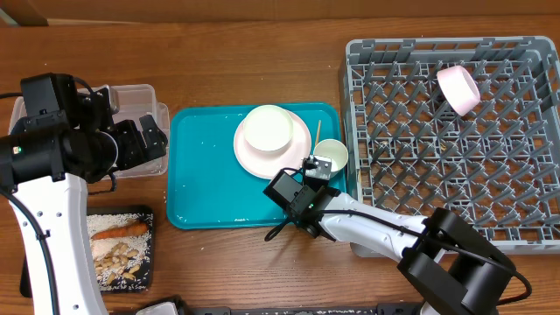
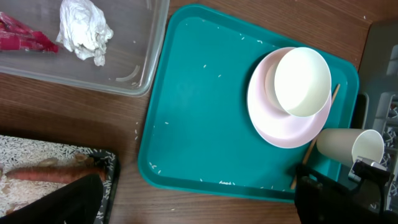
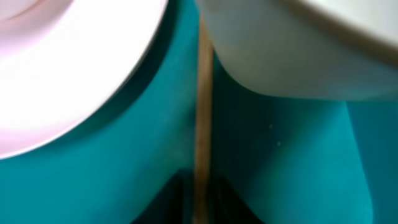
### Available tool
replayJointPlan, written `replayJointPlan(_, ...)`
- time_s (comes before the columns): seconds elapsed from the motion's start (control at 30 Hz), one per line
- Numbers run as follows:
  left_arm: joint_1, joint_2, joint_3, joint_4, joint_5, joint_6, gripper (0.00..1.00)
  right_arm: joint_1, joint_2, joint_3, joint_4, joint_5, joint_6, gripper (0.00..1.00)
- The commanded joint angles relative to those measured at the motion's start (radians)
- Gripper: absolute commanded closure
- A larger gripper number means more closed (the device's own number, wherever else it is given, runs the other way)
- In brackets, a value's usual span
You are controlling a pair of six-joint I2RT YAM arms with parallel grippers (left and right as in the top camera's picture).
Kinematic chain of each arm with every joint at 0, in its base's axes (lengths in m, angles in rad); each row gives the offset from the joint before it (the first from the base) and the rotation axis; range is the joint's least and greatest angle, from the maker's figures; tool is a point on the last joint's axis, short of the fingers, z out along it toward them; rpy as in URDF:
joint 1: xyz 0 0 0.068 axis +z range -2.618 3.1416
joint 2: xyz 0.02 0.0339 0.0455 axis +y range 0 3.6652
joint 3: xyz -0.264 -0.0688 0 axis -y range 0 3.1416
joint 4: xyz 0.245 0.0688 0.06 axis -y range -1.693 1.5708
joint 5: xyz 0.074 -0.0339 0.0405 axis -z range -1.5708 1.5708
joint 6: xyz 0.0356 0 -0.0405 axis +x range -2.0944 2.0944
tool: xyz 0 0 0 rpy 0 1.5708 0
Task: Sort waste into correct bins and load items into the dishwasher
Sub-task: 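Grasp the second wooden chopstick with the right gripper, then carry the second chopstick right and release it into the dish rack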
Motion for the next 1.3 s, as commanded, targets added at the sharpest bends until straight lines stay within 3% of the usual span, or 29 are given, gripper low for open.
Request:
replayJointPlan(0.0,0.005,-0.001,0.018,0.001,-0.005,0.015,0.0,-0.001,0.014,-0.01,0.002,0.01,0.003,0.85)
replayJointPlan(0.23,0.005,-0.001,0.018,0.001,-0.005,0.015,0.0,-0.001,0.013,-0.01,0.0,0.009,0.002,0.96)
replayJointPlan(0.43,0.005,-0.001,0.018,0.001,-0.005,0.015,0.0,-0.001,-0.003,0.042,-0.044,-0.015,-0.089,0.96)
replayJointPlan(1.07,0.005,-0.001,0.018,0.001,-0.005,0.015,0.0,-0.001,-0.233,0.266,-0.318,-0.015,-0.113,0.96)
replayJointPlan(1.27,0.005,-0.001,0.018,0.001,-0.005,0.015,0.0,-0.024,-0.325,0.367,-0.43,0.097,-0.274,0.96)
